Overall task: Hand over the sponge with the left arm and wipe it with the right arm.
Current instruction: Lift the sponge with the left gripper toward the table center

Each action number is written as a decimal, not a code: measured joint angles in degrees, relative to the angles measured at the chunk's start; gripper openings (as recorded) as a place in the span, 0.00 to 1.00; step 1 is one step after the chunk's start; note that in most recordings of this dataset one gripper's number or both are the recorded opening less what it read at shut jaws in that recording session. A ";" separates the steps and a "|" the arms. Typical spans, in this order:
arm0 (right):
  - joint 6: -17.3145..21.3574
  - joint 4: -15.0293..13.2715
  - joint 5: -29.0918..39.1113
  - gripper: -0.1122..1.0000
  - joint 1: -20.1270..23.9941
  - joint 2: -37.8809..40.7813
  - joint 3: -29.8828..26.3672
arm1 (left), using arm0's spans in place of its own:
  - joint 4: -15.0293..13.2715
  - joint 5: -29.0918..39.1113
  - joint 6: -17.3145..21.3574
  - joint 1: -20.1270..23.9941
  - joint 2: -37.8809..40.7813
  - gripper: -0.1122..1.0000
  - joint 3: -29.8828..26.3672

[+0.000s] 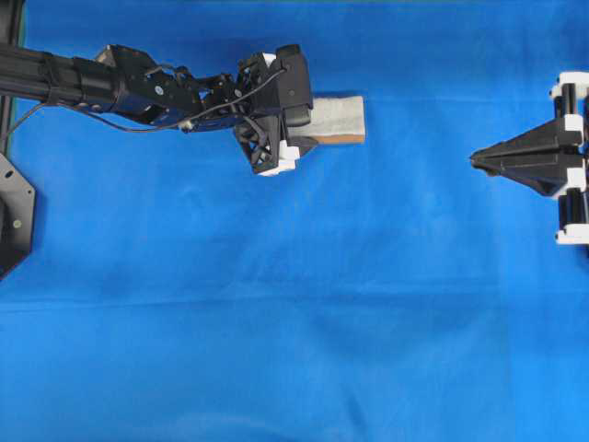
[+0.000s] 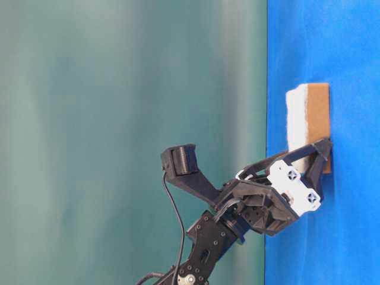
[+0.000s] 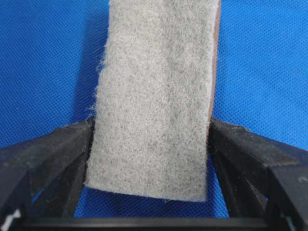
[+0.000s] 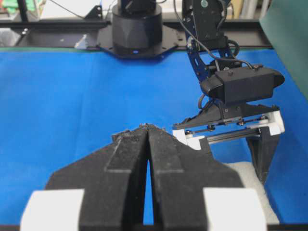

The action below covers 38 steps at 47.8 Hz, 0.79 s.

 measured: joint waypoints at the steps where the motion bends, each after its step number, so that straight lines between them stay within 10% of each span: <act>1: 0.00 0.00 0.00 0.10 0.00 -0.09 0.00 | 0.00 0.09 -0.09 0.00 0.00 0.95 0.00; 17: 0.00 0.00 0.53 0.10 0.00 0.26 0.00 | 0.00 6.59 -0.18 0.09 -1.67 0.45 -0.44; 38: -0.35 0.00 0.62 0.10 -0.44 0.70 0.00 | -0.18 16.70 -2.37 -7.47 -13.80 0.44 -0.26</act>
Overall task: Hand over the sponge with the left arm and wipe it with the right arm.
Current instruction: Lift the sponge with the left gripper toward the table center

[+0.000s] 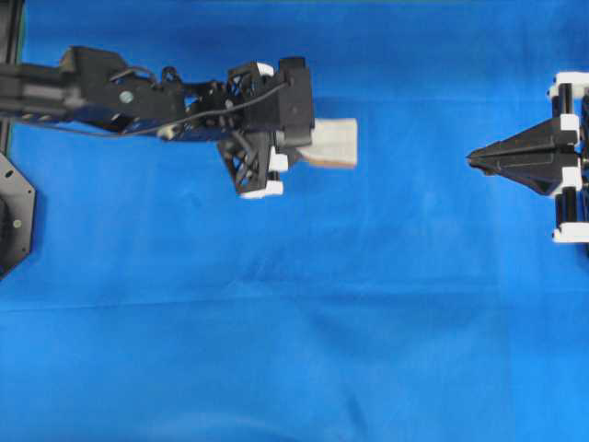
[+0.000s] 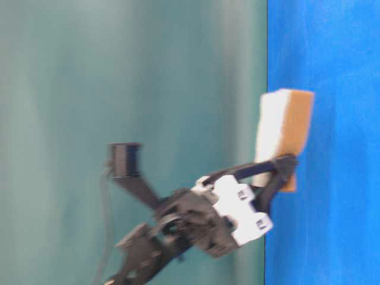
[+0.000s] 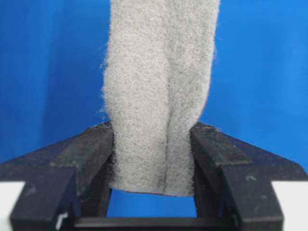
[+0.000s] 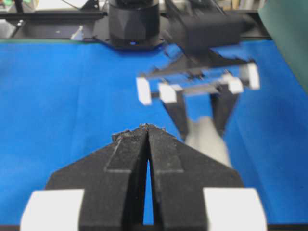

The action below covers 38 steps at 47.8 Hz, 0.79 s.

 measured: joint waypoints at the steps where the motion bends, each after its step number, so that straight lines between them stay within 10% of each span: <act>1: 0.00 0.00 0.00 0.10 -0.09 0.18 0.09 | 0.00 0.35 -0.18 -0.53 -0.62 0.44 0.00; 38: 0.26 0.00 0.97 0.10 -0.44 8.96 -4.48 | -0.18 2.72 -7.03 -8.79 -7.03 0.44 2.55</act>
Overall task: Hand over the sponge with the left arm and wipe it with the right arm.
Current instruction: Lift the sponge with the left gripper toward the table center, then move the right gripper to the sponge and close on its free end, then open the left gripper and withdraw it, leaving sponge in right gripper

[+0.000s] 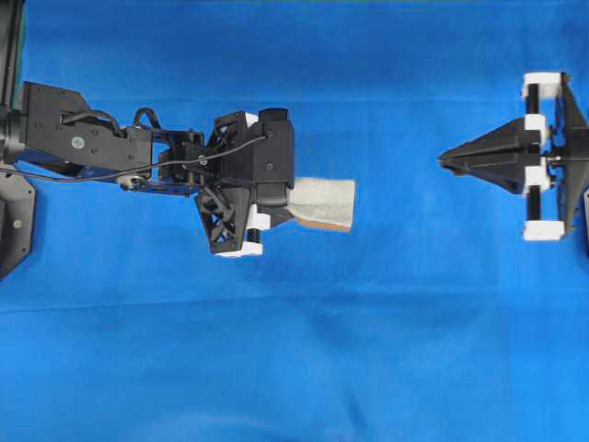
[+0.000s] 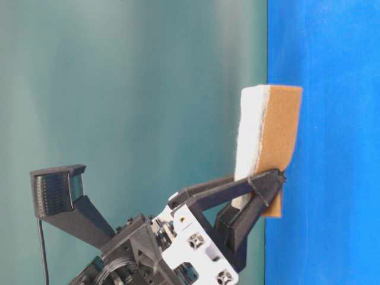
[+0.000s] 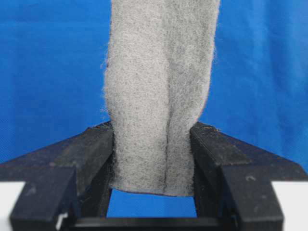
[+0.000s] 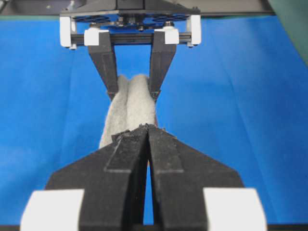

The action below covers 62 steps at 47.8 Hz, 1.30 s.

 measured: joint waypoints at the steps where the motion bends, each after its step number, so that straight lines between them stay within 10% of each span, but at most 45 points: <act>1: 0.09 0.00 0.00 0.10 0.09 0.53 -0.26 | 0.00 0.00 -0.09 -0.09 0.00 0.44 0.00; 10: 0.26 0.09 0.00 0.13 1.49 6.68 -4.13 | 0.00 0.09 0.00 -0.09 0.00 0.44 0.00; 24: 3.25 0.26 0.53 0.75 2.37 17.75 -10.46 | 0.00 0.09 0.00 -0.09 0.00 0.44 0.09; 62: 3.60 0.35 7.47 0.76 2.11 39.38 -23.20 | -0.09 -0.35 0.00 -0.26 0.00 0.40 0.09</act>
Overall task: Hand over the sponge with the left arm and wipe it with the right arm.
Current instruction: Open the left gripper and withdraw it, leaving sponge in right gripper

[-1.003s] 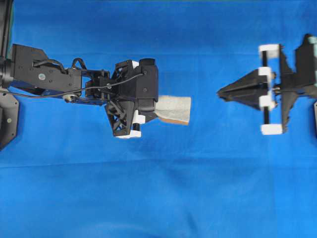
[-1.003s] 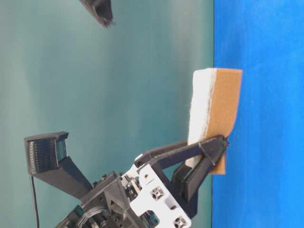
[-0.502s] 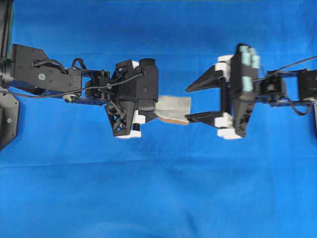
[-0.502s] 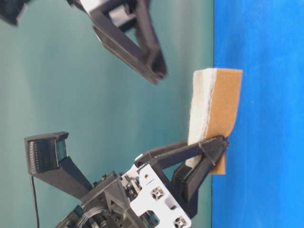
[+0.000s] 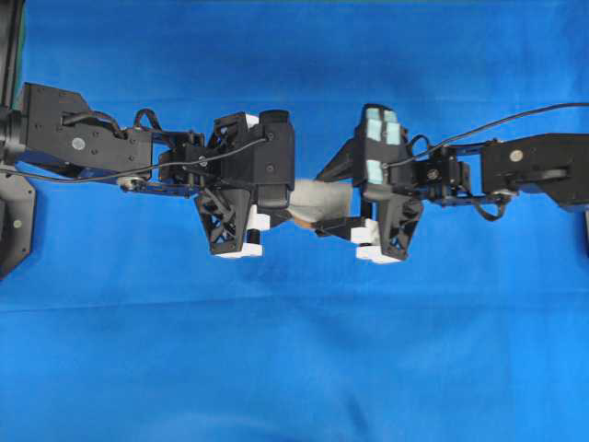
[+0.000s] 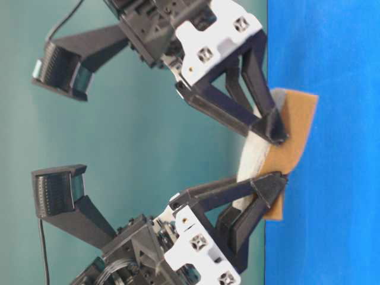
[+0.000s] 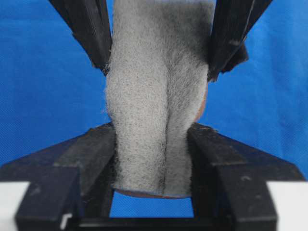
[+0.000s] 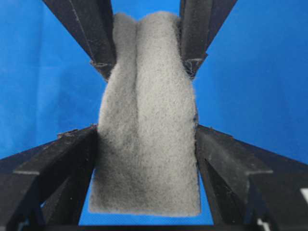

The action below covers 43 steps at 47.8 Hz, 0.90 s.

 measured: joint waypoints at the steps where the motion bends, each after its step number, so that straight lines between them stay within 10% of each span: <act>1: 0.00 0.00 0.09 0.76 0.00 0.09 -0.18 | 0.09 0.00 -0.09 0.00 0.00 0.39 0.00; 15: -0.18 -0.09 0.53 0.73 0.18 0.18 -0.26 | 0.09 0.00 0.26 -0.79 0.00 0.39 0.00; 28: -0.53 -0.44 1.05 0.26 0.09 -0.09 -0.26 | 0.18 -0.70 0.44 -1.14 0.00 0.37 0.00; 33: -0.62 -0.44 1.23 0.23 0.09 -1.05 0.00 | 0.18 -1.93 0.26 -1.14 -0.18 0.36 0.26; 43: -0.79 -0.53 1.32 0.23 0.09 -3.25 1.49 | 0.18 -6.42 -0.53 -1.49 -3.69 0.83 2.99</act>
